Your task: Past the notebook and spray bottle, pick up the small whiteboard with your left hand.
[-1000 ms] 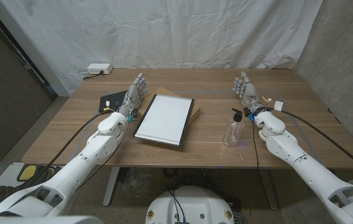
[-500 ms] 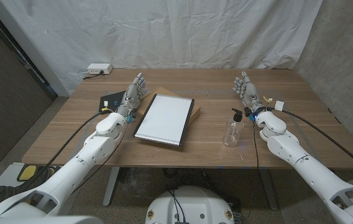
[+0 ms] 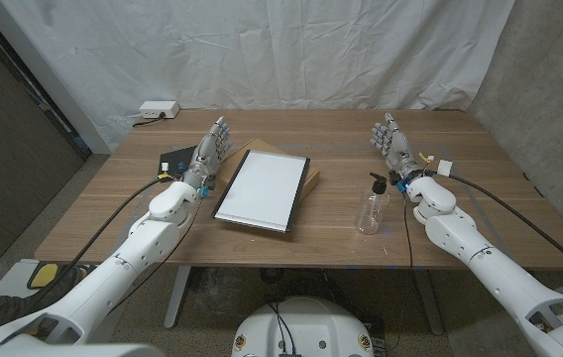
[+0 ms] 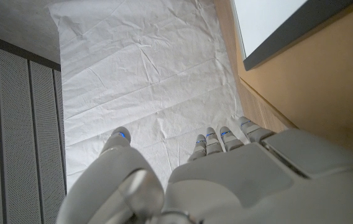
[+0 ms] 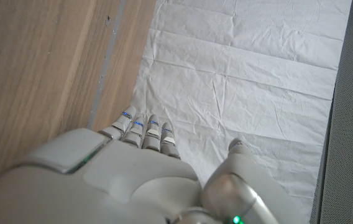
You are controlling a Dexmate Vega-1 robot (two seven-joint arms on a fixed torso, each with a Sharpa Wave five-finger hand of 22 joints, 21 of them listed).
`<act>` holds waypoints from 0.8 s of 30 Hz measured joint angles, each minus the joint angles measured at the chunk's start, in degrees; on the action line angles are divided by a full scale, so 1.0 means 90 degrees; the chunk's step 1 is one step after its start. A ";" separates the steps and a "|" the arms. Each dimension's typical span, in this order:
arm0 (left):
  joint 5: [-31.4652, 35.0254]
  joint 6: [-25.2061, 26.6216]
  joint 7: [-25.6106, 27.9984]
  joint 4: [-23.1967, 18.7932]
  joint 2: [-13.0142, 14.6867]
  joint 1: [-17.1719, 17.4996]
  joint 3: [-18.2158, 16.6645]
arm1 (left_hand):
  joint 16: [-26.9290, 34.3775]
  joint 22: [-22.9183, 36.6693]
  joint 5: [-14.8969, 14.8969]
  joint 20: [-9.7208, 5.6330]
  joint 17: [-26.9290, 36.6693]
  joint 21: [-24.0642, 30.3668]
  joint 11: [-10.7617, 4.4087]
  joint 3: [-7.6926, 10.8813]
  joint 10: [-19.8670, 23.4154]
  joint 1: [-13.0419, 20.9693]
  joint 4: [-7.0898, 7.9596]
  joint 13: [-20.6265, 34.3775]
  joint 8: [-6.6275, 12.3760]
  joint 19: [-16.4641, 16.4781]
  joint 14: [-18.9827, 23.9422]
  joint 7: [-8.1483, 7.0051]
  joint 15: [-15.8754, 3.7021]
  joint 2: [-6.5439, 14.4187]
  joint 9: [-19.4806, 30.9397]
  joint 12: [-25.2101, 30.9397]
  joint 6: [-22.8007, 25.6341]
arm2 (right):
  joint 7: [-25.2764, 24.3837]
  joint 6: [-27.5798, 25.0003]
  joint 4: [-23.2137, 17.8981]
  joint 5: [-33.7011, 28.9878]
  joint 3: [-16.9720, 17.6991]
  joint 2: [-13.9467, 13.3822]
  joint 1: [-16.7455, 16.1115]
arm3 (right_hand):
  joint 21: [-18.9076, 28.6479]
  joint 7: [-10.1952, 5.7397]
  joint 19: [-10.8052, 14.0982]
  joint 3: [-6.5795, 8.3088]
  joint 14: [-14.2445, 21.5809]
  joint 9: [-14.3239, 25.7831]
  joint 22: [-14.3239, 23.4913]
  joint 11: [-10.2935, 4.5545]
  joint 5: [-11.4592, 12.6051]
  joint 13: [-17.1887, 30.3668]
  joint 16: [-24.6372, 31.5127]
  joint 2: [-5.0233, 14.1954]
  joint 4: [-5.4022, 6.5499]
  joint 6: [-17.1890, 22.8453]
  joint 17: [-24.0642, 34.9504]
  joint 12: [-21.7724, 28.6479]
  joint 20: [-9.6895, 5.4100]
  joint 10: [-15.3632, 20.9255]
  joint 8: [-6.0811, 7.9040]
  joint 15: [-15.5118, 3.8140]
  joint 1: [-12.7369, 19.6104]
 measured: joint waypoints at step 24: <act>0.0065 -0.0166 -0.0040 -0.0271 0.0201 0.0220 -0.0113 | 0.0000 -0.0001 0.0000 0.0000 -0.0001 0.0000 0.0023 0.0026 0.0022 0.0059 -0.0026 -0.0001 0.0000 0.0000 0.0050 0.0034 0.0050 0.0059 -0.0001 0.0000 0.0034 | -0.0117 0.0040 -0.0117 -0.0063 0.0002 0.0003 -0.0003 | -0.0067 0.0000 0.0000 0.0000 0.0000 -0.0001 0.0000 -0.0001 0.0000 -0.0001 0.0000 0.0008 0.0001 0.0000 -0.0001 0.0000 0.0000 -0.0001 0.0000 -0.0001 0.0076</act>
